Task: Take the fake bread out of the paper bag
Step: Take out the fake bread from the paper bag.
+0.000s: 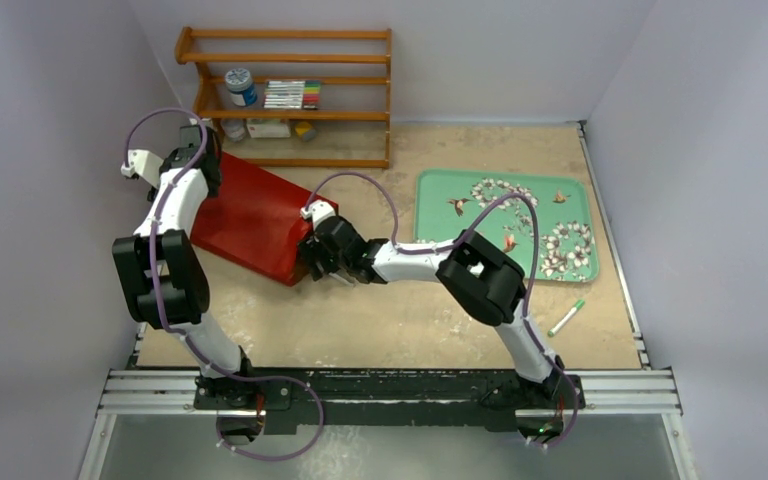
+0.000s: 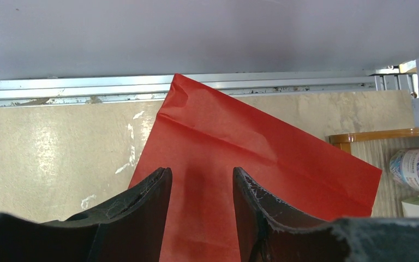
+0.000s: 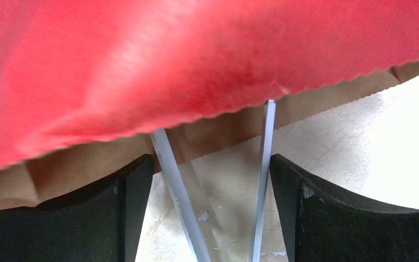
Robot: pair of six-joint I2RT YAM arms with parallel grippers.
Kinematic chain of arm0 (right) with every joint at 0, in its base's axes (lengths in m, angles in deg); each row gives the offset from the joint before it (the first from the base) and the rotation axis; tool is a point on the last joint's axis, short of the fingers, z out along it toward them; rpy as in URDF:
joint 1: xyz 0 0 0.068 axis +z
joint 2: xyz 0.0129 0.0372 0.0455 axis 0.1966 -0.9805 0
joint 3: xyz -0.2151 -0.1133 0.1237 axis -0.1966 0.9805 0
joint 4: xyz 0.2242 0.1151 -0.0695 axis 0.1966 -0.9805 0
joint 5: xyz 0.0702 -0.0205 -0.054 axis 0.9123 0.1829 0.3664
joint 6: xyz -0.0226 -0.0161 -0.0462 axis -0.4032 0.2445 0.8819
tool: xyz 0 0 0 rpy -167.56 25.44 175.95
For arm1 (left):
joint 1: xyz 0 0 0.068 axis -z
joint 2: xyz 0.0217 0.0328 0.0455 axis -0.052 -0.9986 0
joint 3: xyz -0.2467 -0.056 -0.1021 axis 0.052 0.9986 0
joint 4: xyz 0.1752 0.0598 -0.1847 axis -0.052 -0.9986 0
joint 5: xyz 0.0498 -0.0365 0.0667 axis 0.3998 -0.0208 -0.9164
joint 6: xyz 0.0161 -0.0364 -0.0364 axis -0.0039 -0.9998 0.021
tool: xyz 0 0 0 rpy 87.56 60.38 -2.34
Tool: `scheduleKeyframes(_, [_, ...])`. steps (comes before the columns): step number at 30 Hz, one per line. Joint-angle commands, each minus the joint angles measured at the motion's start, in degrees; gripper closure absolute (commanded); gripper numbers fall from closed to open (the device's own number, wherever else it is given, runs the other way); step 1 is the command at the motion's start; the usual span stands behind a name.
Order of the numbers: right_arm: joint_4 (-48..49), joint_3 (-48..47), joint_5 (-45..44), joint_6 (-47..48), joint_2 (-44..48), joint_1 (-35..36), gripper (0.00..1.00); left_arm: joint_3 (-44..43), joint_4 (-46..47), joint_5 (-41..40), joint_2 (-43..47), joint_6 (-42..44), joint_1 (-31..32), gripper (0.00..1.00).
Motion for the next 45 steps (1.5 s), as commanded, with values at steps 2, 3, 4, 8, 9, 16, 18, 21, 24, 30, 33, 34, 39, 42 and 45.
scheduleKeyframes(2, [2.7,-3.1,-0.1,-0.1,-1.5,-0.2,0.2,-0.1,2.5,-0.8,2.1,1.9,-0.7,0.55])
scheduleKeyframes(3, [2.7,-3.3,-0.1,0.0,-1.7,-0.2,0.21,-0.2,2.6,-0.8,1.9,1.9,-0.7,0.54])
scheduleKeyframes(4, [2.8,-3.4,-0.2,0.2,-1.8,-0.2,0.23,-0.3,2.7,-0.7,1.8,1.9,-0.7,0.54])
scheduleKeyframes(8, [3.7,-2.6,-0.7,0.4,-0.7,-0.3,0.4,-0.4,2.9,-0.4,1.3,2.1,-0.7,0.54])
scheduleKeyframes(9, [4.0,-2.1,-0.9,0.3,-0.1,-0.3,0.44,-0.5,2.9,-0.4,1.2,2.0,-0.6,0.55])
scheduleKeyframes(16, [4.8,-0.1,-1.1,-0.7,3.4,-0.6,0.69,-1.0,3.0,-0.2,1.0,2.2,-0.7,0.54])
scheduleKeyframes(18, [4.5,-0.3,-1.2,-0.8,3.8,-0.7,0.75,-1.3,2.9,-0.1,1.0,2.4,-0.7,0.54])
scheduleKeyframes(21, [3.7,-0.2,-1.2,-1.0,4.5,-0.7,0.83,-1.6,2.6,-0.2,1.1,2.3,-0.7,0.54])
scheduleKeyframes(24, [3.4,0.6,-1.0,-1.4,5.7,-0.7,0.88,-1.6,2.4,-0.2,1.3,2.3,-0.7,0.54])
scheduleKeyframes(30, [1.8,2.8,-0.6,-1.5,8.8,-0.7,0.95,-1.8,1.6,-0.5,1.6,1.8,-0.7,0.54])
scheduleKeyframes(33, [1.1,5.0,-0.2,-1.6,11.2,-0.7,0.95,-2.2,1.2,-0.8,1.8,1.8,-0.7,0.54])
scheduleKeyframes(34, [0.7,5.6,0.0,-1.7,12.1,-0.7,0.95,-2.5,1.0,-0.9,1.8,1.7,-0.7,0.54])
scheduleKeyframes(39, [-2.0,8.9,-0.5,-2.1,16.1,-0.7,0.95,-3.9,-0.6,-0.9,1.7,1.4,-0.7,0.54])
scheduleKeyframes(42, [-3.7,11.5,0.0,-3.1,18.9,-0.6,0.95,-4.3,-1.2,-0.9,2.0,1.4,-0.7,0.54])
scheduleKeyframes(45, [-5.0,14.3,0.9,-4.2,21.6,-0.4,0.96,-4.3,-1.5,-0.7,2.2,1.3,-0.7,0.54])
